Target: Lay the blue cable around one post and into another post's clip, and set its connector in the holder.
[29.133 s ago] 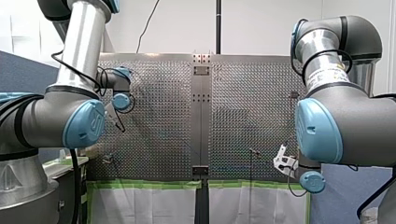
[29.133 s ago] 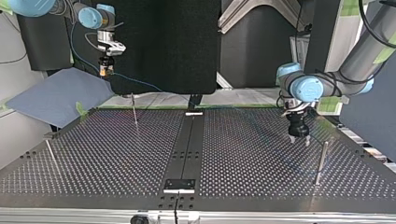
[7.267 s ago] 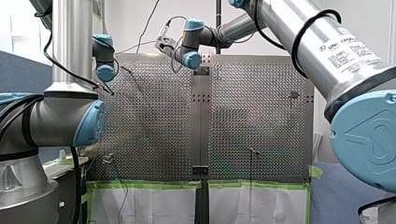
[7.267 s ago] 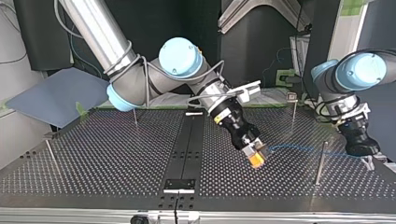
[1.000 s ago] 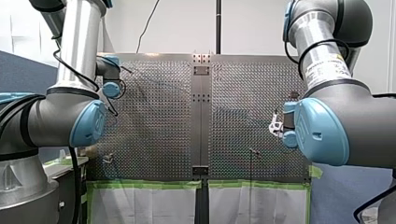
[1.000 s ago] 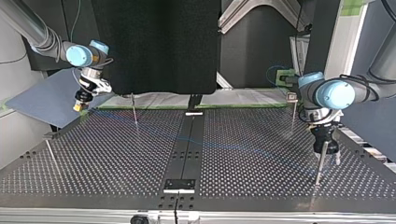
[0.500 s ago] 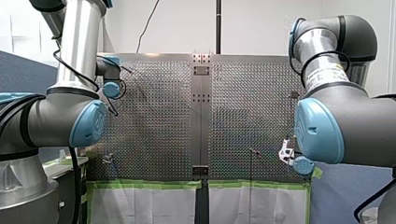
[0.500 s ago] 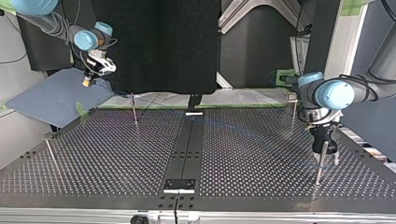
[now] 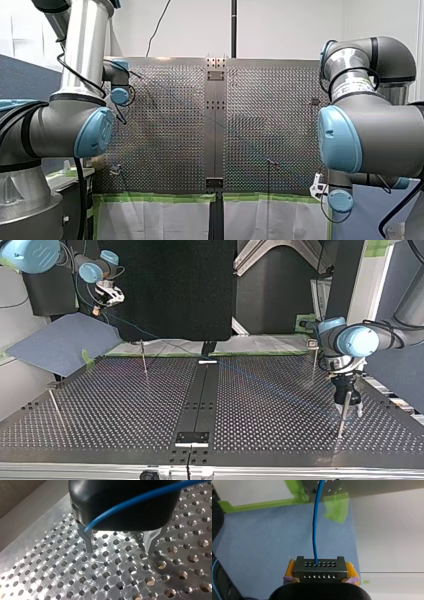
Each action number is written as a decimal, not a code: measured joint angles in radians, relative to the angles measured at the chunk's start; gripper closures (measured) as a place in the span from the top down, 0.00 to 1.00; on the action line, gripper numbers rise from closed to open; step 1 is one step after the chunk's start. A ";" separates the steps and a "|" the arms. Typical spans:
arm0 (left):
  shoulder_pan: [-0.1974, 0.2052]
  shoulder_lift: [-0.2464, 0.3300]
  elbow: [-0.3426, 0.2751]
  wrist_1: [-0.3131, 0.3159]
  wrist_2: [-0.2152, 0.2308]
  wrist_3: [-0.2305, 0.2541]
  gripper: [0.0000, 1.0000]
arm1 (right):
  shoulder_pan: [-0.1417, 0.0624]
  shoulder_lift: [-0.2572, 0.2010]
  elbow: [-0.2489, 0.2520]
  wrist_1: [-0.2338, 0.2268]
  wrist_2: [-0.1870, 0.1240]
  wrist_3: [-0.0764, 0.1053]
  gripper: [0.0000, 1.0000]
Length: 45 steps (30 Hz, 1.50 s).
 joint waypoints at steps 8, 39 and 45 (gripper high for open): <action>0.004 0.000 0.002 -0.001 -0.001 -0.001 0.99 | -0.075 0.077 -0.036 0.019 -0.077 -0.001 0.00; 0.006 0.000 0.003 -0.001 0.000 -0.002 0.99 | -0.093 0.238 -0.134 0.061 -0.127 0.002 0.00; 0.004 0.000 0.003 -0.001 0.000 -0.001 0.99 | -0.084 0.204 -0.141 0.066 -0.182 -0.041 0.00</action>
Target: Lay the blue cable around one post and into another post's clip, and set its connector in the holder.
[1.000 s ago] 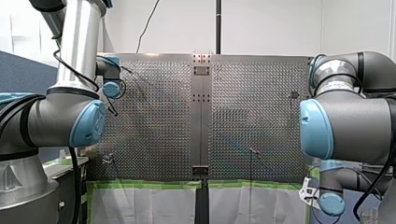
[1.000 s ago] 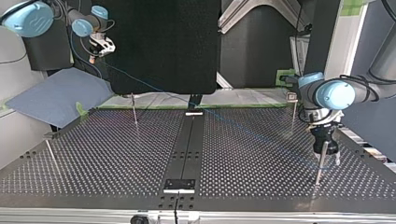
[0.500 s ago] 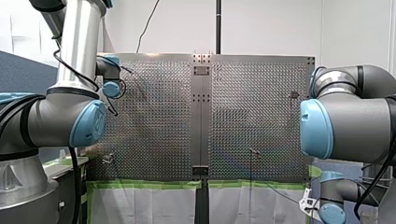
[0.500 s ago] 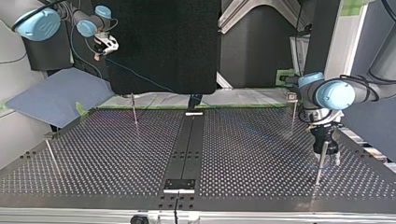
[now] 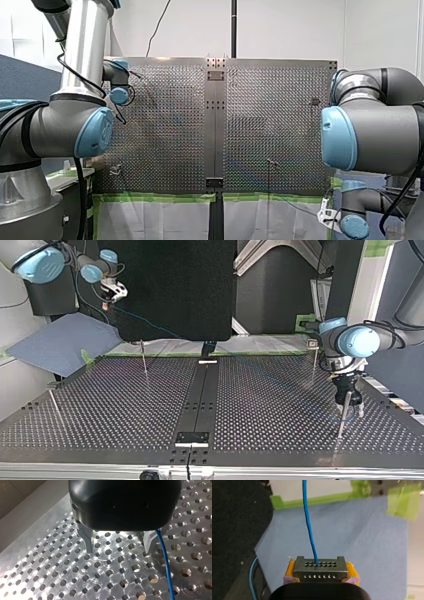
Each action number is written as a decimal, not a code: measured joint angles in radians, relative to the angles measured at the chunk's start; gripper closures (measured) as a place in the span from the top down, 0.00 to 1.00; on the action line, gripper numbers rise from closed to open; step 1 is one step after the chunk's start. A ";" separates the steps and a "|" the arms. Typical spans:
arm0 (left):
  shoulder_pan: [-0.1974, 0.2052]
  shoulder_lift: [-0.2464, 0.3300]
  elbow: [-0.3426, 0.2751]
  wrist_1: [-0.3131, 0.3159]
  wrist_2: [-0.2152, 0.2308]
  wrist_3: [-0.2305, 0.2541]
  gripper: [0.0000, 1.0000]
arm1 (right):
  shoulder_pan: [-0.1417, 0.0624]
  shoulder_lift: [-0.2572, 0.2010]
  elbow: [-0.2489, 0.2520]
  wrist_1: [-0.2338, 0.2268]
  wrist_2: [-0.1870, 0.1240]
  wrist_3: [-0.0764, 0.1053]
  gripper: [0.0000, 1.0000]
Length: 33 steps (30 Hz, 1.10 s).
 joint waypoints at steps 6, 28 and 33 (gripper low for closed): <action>-0.002 0.000 0.000 -0.001 0.000 0.001 0.99 | 0.004 -0.053 -0.001 0.012 -0.037 0.014 0.00; -0.004 0.000 0.000 -0.001 -0.002 0.001 0.99 | -0.035 0.059 -0.084 0.012 0.022 0.170 0.00; -0.004 0.000 0.000 -0.001 -0.002 0.001 0.99 | -0.027 0.070 -0.091 0.033 -0.008 0.124 0.00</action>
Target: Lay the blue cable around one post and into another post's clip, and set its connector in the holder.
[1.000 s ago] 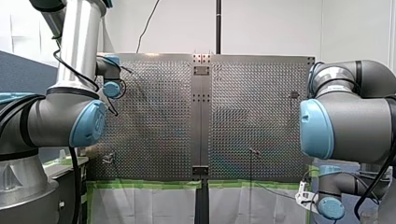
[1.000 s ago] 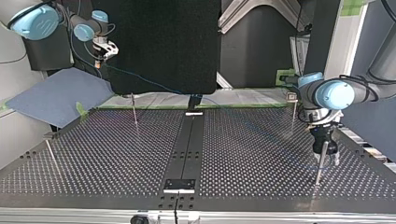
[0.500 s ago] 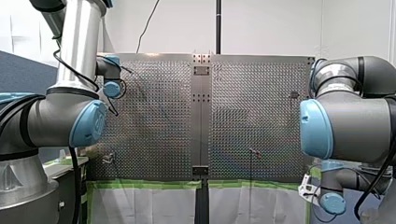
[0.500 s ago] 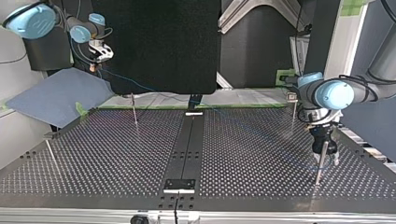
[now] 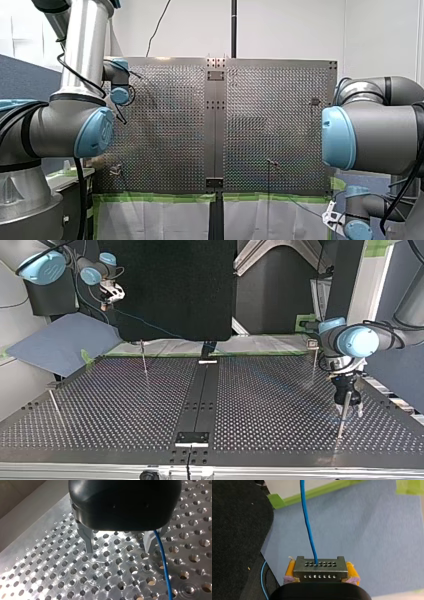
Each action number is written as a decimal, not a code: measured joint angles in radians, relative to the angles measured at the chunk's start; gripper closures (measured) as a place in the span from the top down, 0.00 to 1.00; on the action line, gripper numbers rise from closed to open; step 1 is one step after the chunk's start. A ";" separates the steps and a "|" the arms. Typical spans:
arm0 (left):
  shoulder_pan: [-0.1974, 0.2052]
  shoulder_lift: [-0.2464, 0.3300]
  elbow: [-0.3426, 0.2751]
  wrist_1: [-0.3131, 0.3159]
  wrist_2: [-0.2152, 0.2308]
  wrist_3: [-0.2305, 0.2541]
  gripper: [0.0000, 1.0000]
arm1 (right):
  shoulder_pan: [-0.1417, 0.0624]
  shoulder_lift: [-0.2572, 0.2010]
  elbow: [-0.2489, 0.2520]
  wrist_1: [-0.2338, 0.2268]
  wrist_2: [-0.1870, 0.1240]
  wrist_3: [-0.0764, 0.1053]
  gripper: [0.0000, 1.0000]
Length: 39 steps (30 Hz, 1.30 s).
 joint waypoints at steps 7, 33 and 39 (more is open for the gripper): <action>0.000 0.000 0.000 0.000 0.000 0.000 0.99 | 0.026 -0.055 0.001 0.034 -0.067 -0.069 0.00; -0.002 -0.039 -0.019 0.023 -0.013 -0.099 0.99 | 0.051 -0.316 0.096 0.083 -0.118 -0.036 0.00; -0.002 -0.070 -0.022 0.026 -0.032 -0.077 0.99 | 0.054 -0.373 0.097 0.083 -0.119 -0.035 0.00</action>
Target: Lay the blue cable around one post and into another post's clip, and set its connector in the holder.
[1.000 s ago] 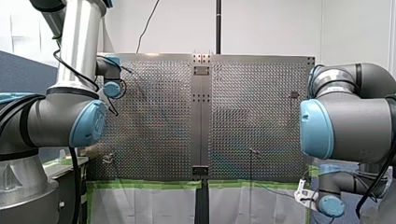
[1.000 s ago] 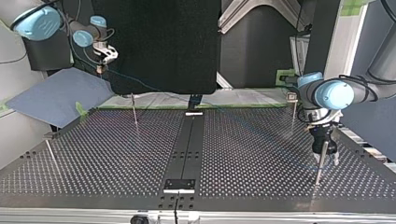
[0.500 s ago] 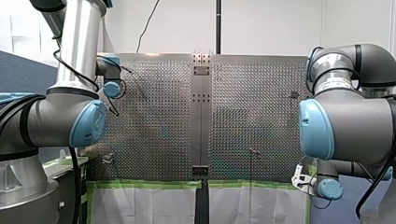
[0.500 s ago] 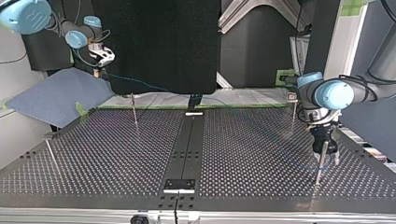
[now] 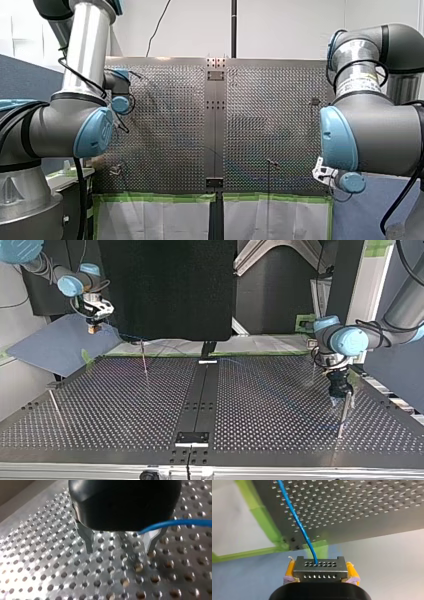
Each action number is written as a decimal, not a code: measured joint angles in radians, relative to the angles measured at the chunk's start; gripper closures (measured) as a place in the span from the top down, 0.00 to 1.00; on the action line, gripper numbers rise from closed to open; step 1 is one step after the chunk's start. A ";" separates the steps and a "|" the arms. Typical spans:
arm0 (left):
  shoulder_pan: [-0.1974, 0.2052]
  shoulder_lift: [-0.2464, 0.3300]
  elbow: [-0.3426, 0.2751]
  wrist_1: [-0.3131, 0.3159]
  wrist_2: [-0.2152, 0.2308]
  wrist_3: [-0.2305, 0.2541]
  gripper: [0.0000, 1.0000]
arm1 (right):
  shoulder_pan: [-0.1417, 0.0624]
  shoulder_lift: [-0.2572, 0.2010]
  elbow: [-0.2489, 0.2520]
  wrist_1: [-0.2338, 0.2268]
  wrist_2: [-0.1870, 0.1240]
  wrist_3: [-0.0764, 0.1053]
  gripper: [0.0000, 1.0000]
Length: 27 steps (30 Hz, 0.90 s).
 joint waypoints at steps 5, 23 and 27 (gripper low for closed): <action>-0.002 -0.004 0.000 -0.003 -0.018 0.020 0.99 | 0.002 -0.054 0.000 0.001 -0.001 0.000 0.00; -0.022 -0.003 0.000 -0.119 -0.022 0.073 0.99 | 0.008 -0.145 0.012 -0.024 -0.003 0.011 0.00; -0.024 0.006 0.000 -0.141 -0.022 0.068 0.99 | 0.008 -0.145 0.012 -0.030 -0.004 0.022 0.00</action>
